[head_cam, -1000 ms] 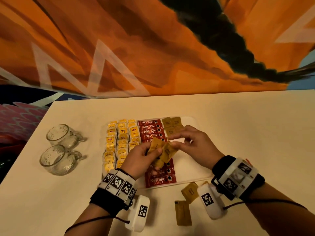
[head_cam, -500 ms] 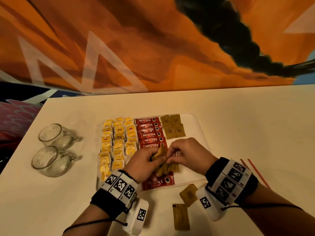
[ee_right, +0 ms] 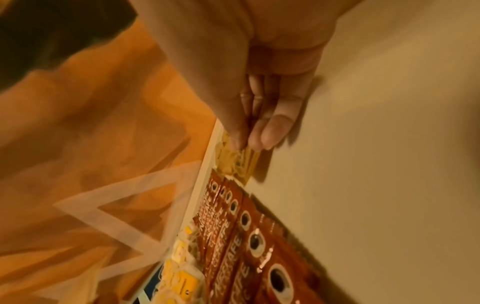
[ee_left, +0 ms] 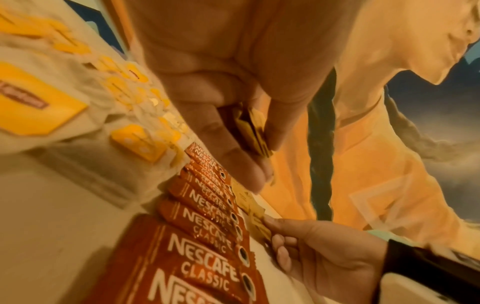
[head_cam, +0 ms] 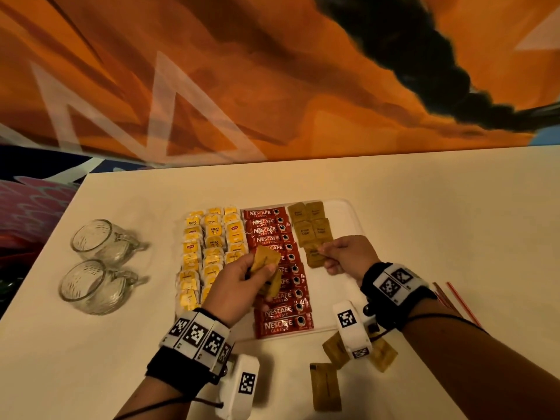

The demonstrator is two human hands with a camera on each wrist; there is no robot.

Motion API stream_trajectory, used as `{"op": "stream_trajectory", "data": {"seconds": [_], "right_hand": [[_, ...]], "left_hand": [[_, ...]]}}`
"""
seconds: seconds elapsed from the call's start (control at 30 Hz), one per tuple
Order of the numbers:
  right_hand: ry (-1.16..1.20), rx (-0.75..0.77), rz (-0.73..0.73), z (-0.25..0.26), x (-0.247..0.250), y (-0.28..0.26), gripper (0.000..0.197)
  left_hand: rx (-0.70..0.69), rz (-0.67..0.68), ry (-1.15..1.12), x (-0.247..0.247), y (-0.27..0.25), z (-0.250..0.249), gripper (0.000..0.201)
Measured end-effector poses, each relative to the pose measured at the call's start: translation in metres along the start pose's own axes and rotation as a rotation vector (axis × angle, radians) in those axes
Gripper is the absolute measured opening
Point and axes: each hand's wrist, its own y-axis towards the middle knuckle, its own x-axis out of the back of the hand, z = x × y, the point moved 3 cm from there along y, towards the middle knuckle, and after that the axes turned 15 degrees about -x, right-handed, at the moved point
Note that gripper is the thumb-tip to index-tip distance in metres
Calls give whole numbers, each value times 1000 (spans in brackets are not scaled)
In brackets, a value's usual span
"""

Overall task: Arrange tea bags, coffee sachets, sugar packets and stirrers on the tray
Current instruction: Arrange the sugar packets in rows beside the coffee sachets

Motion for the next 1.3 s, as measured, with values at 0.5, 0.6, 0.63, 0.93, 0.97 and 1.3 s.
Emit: {"op": "stream_trajectory", "data": {"seconds": [0.5, 0.6, 0.63, 0.93, 0.97, 1.3], "right_hand": [[-63, 264, -78, 17, -15, -29, 15], [-193, 312, 260, 24, -31, -57, 19], [-240, 338, 311, 24, -34, -62, 19], [-195, 373, 442, 31, -16, -75, 9], [-207, 385, 473, 33, -15, -76, 10], [-114, 407, 505, 33, -7, -84, 16]], "left_hand": [[67, 50, -87, -4, -5, 5, 11], [71, 77, -71, -8, -4, 3, 11], [63, 90, -64, -10, -4, 1, 11], [298, 98, -323, -8, -12, -17, 65], [311, 112, -348, -8, -13, -18, 64], [123, 56, -258, -13, -14, -22, 11]]}}
